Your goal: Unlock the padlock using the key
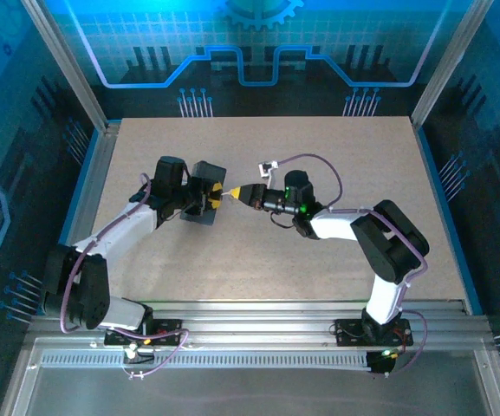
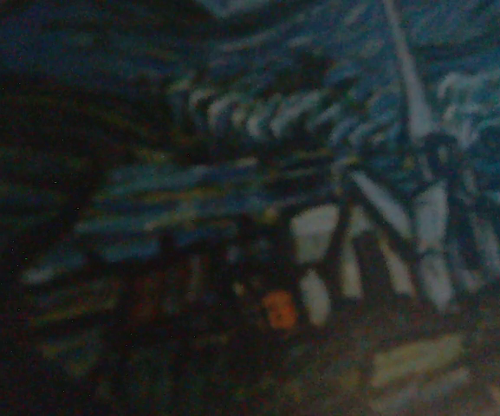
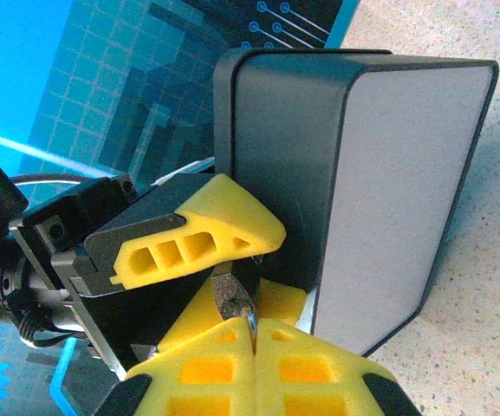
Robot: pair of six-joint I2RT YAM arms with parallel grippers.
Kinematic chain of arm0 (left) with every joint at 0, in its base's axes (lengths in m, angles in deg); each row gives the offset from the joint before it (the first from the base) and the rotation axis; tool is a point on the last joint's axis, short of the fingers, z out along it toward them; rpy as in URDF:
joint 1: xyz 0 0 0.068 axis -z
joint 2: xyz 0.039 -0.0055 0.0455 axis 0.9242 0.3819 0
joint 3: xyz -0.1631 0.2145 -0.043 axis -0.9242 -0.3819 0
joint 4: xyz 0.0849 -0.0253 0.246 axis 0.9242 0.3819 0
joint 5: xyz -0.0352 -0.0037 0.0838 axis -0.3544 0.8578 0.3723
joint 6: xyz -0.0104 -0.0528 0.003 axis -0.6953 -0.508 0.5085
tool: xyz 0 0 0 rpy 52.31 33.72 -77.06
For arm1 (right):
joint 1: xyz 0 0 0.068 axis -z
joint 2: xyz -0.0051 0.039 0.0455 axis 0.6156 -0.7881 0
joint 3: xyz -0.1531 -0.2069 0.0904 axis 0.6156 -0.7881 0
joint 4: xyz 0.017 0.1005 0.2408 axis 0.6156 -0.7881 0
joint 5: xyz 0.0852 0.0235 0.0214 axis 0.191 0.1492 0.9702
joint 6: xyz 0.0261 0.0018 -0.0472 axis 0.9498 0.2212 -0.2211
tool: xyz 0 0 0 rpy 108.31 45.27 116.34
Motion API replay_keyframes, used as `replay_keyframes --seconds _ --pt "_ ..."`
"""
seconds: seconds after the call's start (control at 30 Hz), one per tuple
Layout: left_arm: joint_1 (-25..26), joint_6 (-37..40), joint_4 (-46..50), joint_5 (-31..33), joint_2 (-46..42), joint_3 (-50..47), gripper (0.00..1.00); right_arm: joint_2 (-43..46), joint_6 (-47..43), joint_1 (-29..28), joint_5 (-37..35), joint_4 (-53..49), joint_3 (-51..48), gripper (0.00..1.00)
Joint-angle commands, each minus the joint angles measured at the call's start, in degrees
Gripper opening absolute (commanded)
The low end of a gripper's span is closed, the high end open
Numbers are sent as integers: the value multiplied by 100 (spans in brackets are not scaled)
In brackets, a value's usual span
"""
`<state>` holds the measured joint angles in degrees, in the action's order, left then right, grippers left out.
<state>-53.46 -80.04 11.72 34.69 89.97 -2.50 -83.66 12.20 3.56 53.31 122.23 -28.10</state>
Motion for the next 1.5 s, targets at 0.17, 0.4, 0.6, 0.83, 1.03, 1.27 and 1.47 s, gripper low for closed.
replay_keyframes --seconds 0.17,0.4,0.6,0.83,1.03,1.27,1.47 --pt "17 -38 -208 28 -224 -61 0 -247 -9 -248 149 122 272 0" --pt "6 -115 -369 71 -211 -149 0 -198 -4 -257 271 132 209 0" --pt "-19 -146 -371 90 -228 -156 0 -179 22 -272 357 214 117 0" --pt "-29 -177 -362 121 -229 -110 0 -200 -2 -396 370 381 71 0" --pt "-31 -164 -325 135 -242 -85 0 -235 5 -450 305 461 35 0" --pt "-35 96 -145 -18 -199 3 0 -234 5 -347 304 467 -9 0" --pt "-157 479 142 -227 -116 38 0 -60 -65 -222 374 395 -197 0"
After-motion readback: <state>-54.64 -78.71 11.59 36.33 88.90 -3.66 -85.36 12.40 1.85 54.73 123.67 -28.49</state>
